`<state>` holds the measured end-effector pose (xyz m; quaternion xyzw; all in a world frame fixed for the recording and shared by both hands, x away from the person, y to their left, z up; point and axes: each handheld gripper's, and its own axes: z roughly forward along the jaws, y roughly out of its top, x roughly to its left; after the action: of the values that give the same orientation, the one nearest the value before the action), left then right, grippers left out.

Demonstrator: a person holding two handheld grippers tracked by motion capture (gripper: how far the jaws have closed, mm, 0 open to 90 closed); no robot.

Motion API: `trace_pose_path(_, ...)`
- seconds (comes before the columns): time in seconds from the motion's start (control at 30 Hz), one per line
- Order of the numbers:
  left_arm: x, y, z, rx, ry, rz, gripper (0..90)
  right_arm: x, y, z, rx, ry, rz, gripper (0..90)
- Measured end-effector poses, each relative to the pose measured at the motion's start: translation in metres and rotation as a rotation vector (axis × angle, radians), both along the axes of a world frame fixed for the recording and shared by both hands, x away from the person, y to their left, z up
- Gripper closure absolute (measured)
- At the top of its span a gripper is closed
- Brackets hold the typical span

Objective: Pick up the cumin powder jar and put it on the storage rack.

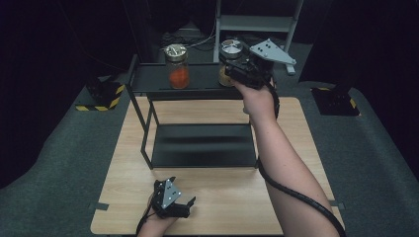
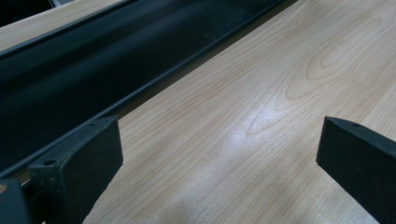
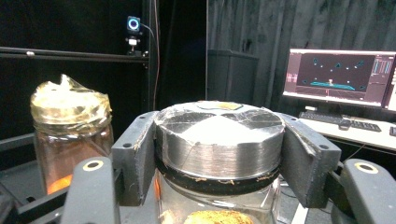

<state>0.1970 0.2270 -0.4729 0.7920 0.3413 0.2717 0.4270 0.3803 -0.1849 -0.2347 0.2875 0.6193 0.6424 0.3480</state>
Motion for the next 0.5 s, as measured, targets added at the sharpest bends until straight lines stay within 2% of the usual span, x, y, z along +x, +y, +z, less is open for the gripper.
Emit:
trace_pose_path(0.13,-0.0002,0.0006,-0.0003,-0.003,-0.001,0.0,0.8,0.004,0.0034,-0.0013,-0.002,0.015,0.002,34.2)
trace_pose_path(0.5,0.0,0.002,-0.0007,-0.013,0.001,0.002,0.8,0.0065,0.0096,-0.0038,-0.013,0.014,0.003,34.2)
